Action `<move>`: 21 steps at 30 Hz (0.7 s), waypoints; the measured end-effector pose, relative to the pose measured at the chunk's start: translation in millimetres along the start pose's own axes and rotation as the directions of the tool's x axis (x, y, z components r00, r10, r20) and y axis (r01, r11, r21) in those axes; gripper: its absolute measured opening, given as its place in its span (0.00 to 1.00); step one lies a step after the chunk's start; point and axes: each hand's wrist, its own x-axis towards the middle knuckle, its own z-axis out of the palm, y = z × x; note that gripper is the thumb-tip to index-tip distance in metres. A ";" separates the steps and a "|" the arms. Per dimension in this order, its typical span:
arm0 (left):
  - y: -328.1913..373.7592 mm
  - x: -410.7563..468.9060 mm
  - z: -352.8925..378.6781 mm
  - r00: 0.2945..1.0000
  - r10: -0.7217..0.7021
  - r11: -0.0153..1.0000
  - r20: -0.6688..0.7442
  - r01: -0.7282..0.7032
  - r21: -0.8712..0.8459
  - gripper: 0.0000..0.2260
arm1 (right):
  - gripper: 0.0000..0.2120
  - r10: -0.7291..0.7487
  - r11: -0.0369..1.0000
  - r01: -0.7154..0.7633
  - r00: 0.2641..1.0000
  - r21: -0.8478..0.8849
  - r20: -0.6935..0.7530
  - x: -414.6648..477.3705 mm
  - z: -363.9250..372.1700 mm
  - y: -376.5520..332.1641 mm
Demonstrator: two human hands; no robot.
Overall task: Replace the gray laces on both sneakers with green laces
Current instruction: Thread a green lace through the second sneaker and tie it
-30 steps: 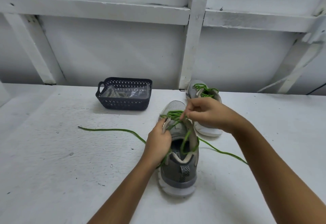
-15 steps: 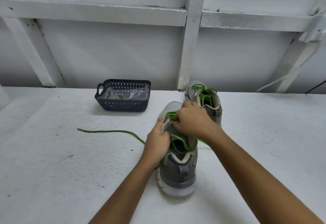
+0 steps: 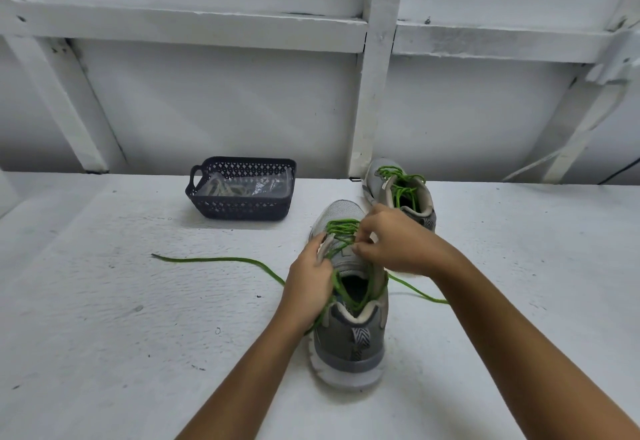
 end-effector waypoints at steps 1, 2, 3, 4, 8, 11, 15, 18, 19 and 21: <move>-0.2 -0.2 -0.1 1.000 0.008 1.000 0.004 -0.008 -0.011 0.21 | 0.07 0.007 0.999 -0.007 1.000 0.036 0.003 -2.5 -3.8 -0.9; -0.8 0.3 0.3 1.000 0.011 1.000 0.003 -0.011 -0.013 0.21 | 0.06 0.026 0.995 -0.025 1.000 0.098 -0.005 -4.7 -8.2 -2.9; -1.3 0.6 0.3 1.000 0.011 1.000 -0.002 -0.011 -0.010 0.20 | 0.07 0.066 0.979 -0.062 0.998 0.193 -0.017 -6.0 -12.6 -6.0; -2.4 0.8 0.2 1.000 0.005 1.000 -0.003 -0.005 -0.015 0.20 | 0.09 0.123 0.939 -0.107 0.992 0.328 -0.027 -6.6 -17.3 -9.3; 0.5 -3.2 -3.1 0.999 0.031 0.999 0.043 -0.029 -0.033 0.20 | 0.11 0.207 0.315 -0.158 0.974 0.936 0.095 -2.0 -35.9 -15.0; 4.6 -6.4 -4.0 0.987 0.150 0.989 0.050 -0.149 -0.009 0.17 | 0.10 0.119 -0.084 -0.107 0.986 0.991 0.117 1.8 -47.8 -21.8; 19.7 -13.4 -5.6 0.934 0.357 0.934 0.028 -0.357 -0.009 0.19 | 0.11 0.123 -0.390 -0.049 0.987 0.920 0.104 11.7 -62.1 -35.7; 36.5 -18.1 -8.7 0.861 0.480 0.868 0.168 -0.494 0.050 0.21 | 0.13 0.173 -0.453 -0.003 0.981 0.891 0.092 23.5 -63.9 -42.7; 40.0 -17.3 -8.7 0.851 0.484 0.860 0.202 -0.506 0.069 0.18 | 0.13 0.189 -0.465 0.011 0.978 0.885 0.087 26.9 -63.7 -44.9; 45.8 -15.9 -9.0 0.845 0.481 0.861 0.232 -0.506 0.058 0.08 | 0.13 0.216 -0.491 0.037 0.973 0.870 0.080 32.2 -62.8 -46.8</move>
